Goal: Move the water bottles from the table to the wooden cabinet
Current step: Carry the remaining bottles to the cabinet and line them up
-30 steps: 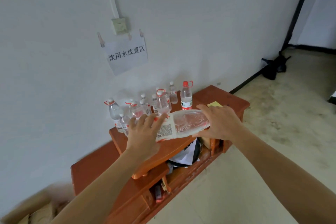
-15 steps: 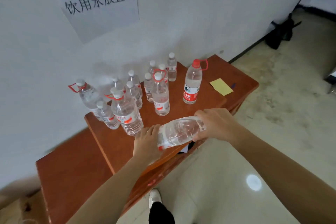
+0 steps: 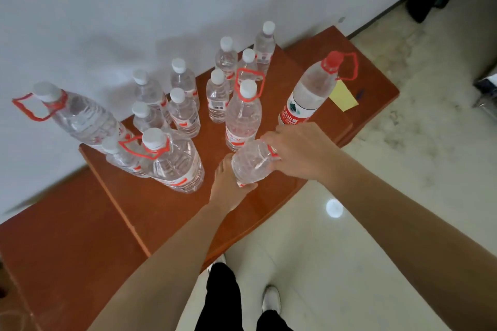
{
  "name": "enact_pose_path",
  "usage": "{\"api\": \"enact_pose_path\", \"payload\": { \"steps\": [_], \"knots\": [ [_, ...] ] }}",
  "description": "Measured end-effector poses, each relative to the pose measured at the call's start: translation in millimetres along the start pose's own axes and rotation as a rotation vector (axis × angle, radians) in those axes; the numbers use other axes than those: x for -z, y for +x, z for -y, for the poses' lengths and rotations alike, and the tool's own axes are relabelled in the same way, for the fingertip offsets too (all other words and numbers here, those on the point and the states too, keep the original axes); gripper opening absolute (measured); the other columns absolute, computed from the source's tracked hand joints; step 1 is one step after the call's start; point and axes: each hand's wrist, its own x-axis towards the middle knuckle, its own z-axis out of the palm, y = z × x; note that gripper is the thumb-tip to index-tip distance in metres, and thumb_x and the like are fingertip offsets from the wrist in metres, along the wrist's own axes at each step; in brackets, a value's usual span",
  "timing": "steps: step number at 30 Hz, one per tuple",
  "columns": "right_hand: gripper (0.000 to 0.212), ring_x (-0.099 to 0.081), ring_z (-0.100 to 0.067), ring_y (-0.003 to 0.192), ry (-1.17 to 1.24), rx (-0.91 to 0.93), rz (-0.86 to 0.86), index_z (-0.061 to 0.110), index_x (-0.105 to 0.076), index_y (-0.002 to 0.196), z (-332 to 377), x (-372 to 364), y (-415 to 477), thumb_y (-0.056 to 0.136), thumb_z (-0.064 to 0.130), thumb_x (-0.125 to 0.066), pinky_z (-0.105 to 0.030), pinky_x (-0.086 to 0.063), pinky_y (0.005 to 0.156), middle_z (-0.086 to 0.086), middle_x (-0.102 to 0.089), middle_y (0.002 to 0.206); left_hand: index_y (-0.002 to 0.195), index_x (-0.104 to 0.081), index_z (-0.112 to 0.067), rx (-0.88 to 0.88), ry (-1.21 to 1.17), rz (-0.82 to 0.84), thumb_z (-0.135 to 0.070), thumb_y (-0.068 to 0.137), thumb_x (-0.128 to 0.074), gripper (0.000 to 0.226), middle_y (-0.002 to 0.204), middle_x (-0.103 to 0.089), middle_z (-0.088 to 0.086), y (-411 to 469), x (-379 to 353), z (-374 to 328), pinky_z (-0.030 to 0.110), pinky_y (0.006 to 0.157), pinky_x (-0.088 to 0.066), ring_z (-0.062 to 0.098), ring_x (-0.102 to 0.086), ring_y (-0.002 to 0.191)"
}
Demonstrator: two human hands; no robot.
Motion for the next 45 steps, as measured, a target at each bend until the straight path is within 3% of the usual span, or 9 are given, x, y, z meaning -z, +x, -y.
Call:
{"api": "enact_pose_path", "payload": {
  "steps": [2, 6, 10, 14, 21, 26, 31, 36, 45],
  "knots": [
    [0.049, -0.062, -0.016, 0.089, 0.159, 0.0, -0.045, 0.025, -0.052, 0.137, 7.1, -2.6, 14.7, 0.094, 0.041, -0.068, -0.021, -0.042, 0.066, 0.005, -0.058, 0.109, 0.146, -0.02, -0.038, 0.082, -0.127, 0.015, -0.045, 0.077, -0.083, 0.094, 0.154, -0.033, -0.004, 0.8, -3.2, 6.4, 0.048, 0.116, -0.037, 0.021, -0.034, 0.143],
    [0.039, -0.064, -0.014, 0.096, 0.398, 0.106, -0.06, 0.026, -0.053, 0.12, 37.2, -20.9, 29.0, 0.089, 0.036, -0.074, -0.027, -0.056, 0.08, 0.003, -0.062, 0.12, 0.156, -0.011, -0.035, 0.248, -0.019, 0.126, -0.075, 0.083, -0.057, 0.095, 0.163, -0.023, 0.0, -15.5, 5.1, 32.9, 0.054, 0.117, -0.033, 0.028, -0.026, 0.149],
    [0.04, -0.064, -0.013, 0.102, 0.44, 0.104, -0.145, 0.032, -0.049, 0.12, 39.8, -32.4, 31.1, 0.09, 0.04, -0.074, -0.03, -0.058, 0.088, 0.008, -0.062, 0.124, 0.157, -0.021, -0.026, 0.378, 0.447, 0.453, -0.07, 0.096, -0.037, 0.077, 0.168, -0.004, 0.006, -51.7, 26.7, 71.4, 0.063, 0.117, -0.023, 0.034, -0.006, 0.154],
    [0.05, -0.062, -0.016, 0.118, 0.435, 0.101, -0.155, 0.038, -0.04, 0.13, 33.0, -38.4, 28.3, 0.091, 0.046, -0.07, -0.033, -0.056, 0.095, 0.008, -0.057, 0.138, 0.157, -0.025, -0.025, 0.358, 0.494, 0.597, -0.059, 0.1, -0.041, 0.068, 0.168, 0.015, -0.001, -80.4, 44.6, 107.2, 0.06, 0.121, -0.019, 0.03, 0.01, 0.154],
    [0.06, -0.061, -0.017, 0.118, 0.521, 0.078, -0.287, 0.028, -0.038, 0.138, 44.5, -62.7, 23.7, 0.091, 0.044, -0.071, -0.036, -0.058, 0.094, 0.001, -0.056, 0.137, 0.157, -0.027, -0.024, 0.311, 0.616, 0.61, -0.06, 0.101, -0.035, 0.067, 0.169, 0.0, 0.006, -78.2, 50.4, 95.8, 0.056, 0.121, -0.022, 0.034, -0.004, 0.154],
    [0.074, -0.062, -0.024, 0.114, 0.425, -0.017, -0.305, 0.027, -0.027, 0.151, 49.5, -66.3, 2.2, 0.092, 0.062, -0.053, -0.039, -0.057, 0.09, -0.006, -0.056, 0.139, 0.153, -0.032, -0.023, 0.147, 0.905, 0.395, -0.056, 0.104, -0.024, 0.06, 0.164, -0.023, 0.008, -80.7, 70.1, 67.0, 0.057, 0.116, -0.028, 0.031, -0.025, 0.149],
    [0.084, -0.027, -0.032, 0.151, 0.4, -0.286, -0.186, 0.036, 0.008, 0.159, 27.6, -40.9, -65.6, 0.096, 0.074, -0.033, -0.052, -0.028, 0.118, -0.007, -0.012, 0.169, 0.153, -0.032, -0.024, -0.031, 0.956, 0.179, -0.053, 0.104, -0.021, 0.058, 0.159, -0.034, 0.006, -98.1, 85.0, 3.7, 0.052, 0.114, -0.035, 0.029, -0.035, 0.145],
    [0.076, -0.026, -0.033, 0.151, 0.346, -0.593, -0.327, 0.031, -0.002, 0.161, 12.5, -32.7, -178.0, 0.099, 0.069, -0.023, -0.052, -0.027, 0.12, -0.009, -0.008, 0.17, 0.149, -0.041, -0.02, -0.197, 0.977, -0.034, -0.056, 0.102, -0.017, 0.064, 0.154, -0.044, 0.011, -133.2, 90.9, -53.4, 0.059, 0.11, -0.037, 0.034, -0.041, 0.141],
    [0.076, -0.036, -0.043, 0.144, 0.086, -1.163, -0.517, 0.019, -0.025, 0.16, 42.7, -85.3, -574.5, 0.101, 0.067, -0.022, -0.056, -0.036, 0.114, -0.024, -0.024, 0.163, 0.139, -0.054, -0.011, -0.942, 0.791, -0.21, -0.049, 0.101, -0.032, 0.059, 0.142, -0.053, 0.024, -307.0, -54.6, -268.2, 0.064, 0.098, -0.044, 0.046, -0.052, 0.127]
  ]
}}
